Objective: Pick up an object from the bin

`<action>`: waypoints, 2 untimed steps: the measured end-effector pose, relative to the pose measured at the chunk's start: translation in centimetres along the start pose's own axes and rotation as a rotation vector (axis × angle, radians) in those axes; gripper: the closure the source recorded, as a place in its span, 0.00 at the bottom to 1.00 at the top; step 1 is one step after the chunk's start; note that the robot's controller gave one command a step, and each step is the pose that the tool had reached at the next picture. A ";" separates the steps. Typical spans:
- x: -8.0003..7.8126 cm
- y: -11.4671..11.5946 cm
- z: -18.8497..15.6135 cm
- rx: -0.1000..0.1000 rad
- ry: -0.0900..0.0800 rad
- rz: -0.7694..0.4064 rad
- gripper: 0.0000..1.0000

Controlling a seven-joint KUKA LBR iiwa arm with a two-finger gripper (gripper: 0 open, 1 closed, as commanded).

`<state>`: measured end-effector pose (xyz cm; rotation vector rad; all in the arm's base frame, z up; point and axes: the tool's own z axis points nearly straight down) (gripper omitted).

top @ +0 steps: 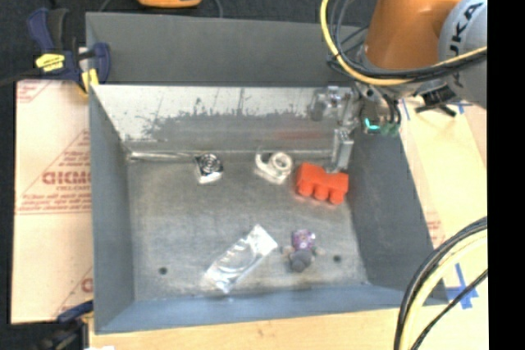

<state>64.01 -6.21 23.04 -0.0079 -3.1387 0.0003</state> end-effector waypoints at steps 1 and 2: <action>3.9 -5.3 8.5 0.001 0.003 -0.069 0.00; 1.6 -6.1 15.4 0.001 -0.003 -0.071 0.00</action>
Offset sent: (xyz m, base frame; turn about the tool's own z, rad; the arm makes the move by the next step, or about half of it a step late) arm -0.0369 -0.0485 -0.0806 -0.0749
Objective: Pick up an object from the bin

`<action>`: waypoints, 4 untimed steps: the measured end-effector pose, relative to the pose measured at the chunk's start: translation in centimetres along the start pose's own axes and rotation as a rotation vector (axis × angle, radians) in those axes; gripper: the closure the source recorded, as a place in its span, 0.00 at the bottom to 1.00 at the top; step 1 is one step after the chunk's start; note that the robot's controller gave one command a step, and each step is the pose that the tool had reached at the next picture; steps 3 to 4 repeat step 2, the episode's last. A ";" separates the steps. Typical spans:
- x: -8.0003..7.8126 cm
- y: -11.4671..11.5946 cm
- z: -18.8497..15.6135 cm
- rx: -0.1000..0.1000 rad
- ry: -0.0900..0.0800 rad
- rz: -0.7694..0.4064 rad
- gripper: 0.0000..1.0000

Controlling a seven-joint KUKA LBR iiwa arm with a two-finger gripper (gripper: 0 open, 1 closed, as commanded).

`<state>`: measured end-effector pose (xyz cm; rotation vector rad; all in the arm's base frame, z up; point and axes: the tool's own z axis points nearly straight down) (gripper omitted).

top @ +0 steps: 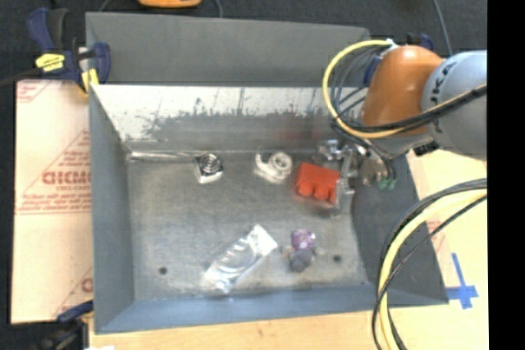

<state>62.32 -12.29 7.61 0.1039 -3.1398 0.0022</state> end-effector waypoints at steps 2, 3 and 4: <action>-0.8 -0.5 -15.2 0.004 -0.014 -0.025 1.00; -0.8 -0.5 -15.2 0.004 -0.014 -0.025 1.00; -0.8 -0.5 -15.2 0.004 -0.014 -0.025 1.00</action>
Offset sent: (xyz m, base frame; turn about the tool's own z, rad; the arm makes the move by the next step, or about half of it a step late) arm 0.0000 0.0000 0.0000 0.0000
